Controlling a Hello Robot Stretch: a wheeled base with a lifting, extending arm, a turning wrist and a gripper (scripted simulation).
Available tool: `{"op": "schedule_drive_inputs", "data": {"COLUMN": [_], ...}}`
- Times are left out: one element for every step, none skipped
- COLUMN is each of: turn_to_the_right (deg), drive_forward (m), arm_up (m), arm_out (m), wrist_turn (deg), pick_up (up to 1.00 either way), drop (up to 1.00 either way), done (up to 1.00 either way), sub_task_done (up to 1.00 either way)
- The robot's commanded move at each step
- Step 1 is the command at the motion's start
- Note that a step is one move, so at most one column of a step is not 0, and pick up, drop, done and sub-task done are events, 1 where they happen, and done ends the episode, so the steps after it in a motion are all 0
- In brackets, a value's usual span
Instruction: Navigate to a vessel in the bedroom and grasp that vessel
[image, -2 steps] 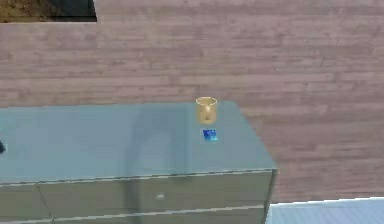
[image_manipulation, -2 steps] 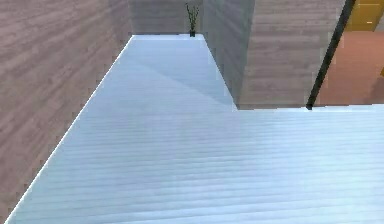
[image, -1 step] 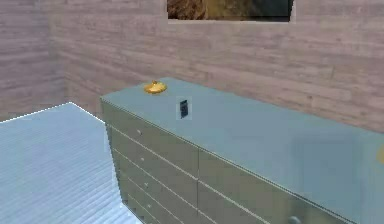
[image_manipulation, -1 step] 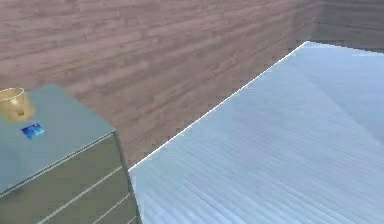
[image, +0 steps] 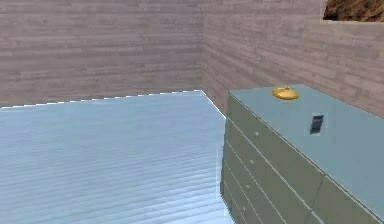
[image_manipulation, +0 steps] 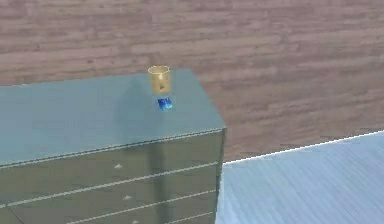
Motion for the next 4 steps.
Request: {"op": "schedule_drive_inputs", "data": {"turn_to_the_right": [15.0,0.0,0.0,0.0], "drive_forward": [0.0,0.45,0.0,0.0], "arm_up": [0.0,0.0,0.5,0.38], "arm_out": [0.0,0.0,0.0,0.0], "wrist_turn": [0.0,0.0,0.0,0.0], "pick_up": [0.0,0.0,0.0,0.0], "drop": [0.0,0.0,0.0,0.0], "done": [0.0,0.0,0.0,0.0], "sub_task_done": [0.0,0.0,0.0,0.0]}}
